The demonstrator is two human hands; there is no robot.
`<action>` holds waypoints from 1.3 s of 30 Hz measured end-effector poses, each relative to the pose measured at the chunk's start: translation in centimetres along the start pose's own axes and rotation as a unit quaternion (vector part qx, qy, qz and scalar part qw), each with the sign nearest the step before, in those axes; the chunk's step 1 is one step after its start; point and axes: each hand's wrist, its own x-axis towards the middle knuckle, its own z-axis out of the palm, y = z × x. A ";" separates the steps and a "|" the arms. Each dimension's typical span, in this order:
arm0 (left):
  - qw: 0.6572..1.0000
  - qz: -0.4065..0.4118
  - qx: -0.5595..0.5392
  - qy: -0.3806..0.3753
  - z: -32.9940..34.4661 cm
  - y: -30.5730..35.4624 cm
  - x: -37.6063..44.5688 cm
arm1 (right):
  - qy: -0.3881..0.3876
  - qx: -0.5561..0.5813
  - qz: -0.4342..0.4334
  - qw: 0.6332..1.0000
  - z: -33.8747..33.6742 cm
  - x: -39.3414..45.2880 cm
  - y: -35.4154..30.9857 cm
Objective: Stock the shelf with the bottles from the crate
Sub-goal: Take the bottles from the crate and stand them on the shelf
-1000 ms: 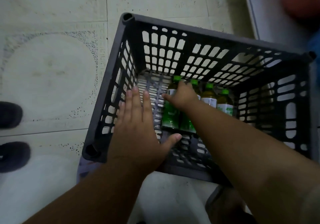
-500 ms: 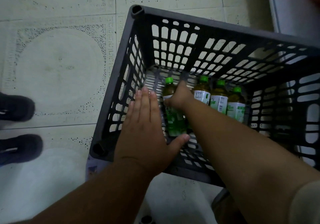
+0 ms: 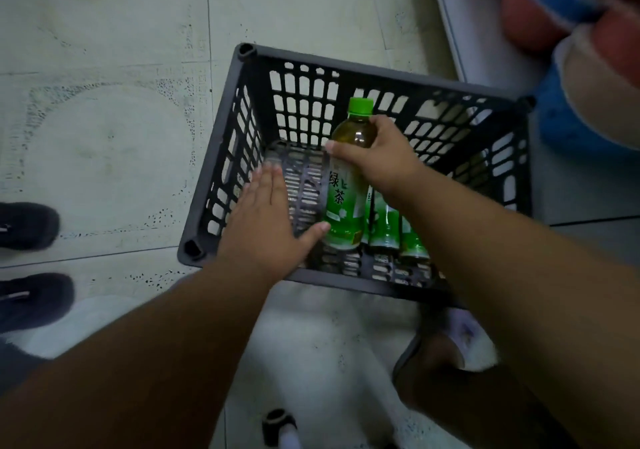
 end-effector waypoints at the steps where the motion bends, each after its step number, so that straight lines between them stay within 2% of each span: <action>1: 1.000 0.000 -0.031 0.002 -0.6 0.3 -0.4 | 0.014 0.006 -0.015 1.000 -0.9 -1.3 -1.3; 5: 0.986 0.013 -0.167 0.029 -4.9 4.3 -3.7 | 0.050 0.004 -0.099 0.994 -4.3 -8.5 -7.0; 8: 0.965 0.070 -0.246 0.053 -8.9 9.6 -6.7 | 0.092 0.010 -0.181 0.979 -7.1 -15.3 -10.3; 14: 0.935 0.203 -0.290 0.034 -13.2 19.7 -12.5 | 0.162 0.024 -0.270 0.949 -13.8 -29.0 -13.4; 22: 0.894 0.323 -0.307 -0.036 -12.3 29.5 -16.9 | 0.287 0.031 -0.287 0.913 -20.3 -39.7 -12.7; 27: 0.866 0.378 -0.307 -0.113 -11.1 35.7 -16.4 | 0.374 0.028 -0.270 0.887 -24.4 -42.4 -11.4; 32: 0.837 0.433 -0.290 -0.166 -8.6 42.8 -13.0 | 0.456 0.030 -0.245 0.855 -29.9 -41.3 -9.1; 35: 0.842 0.461 -0.240 -0.147 -6.6 46.6 -9.6 | 0.490 0.021 -0.225 0.842 -33.6 -39.4 -7.8; 39: 0.873 0.464 -0.111 -0.097 -4.0 50.5 -4.2 | 0.524 0.020 -0.205 0.827 -37.8 -35.7 -6.7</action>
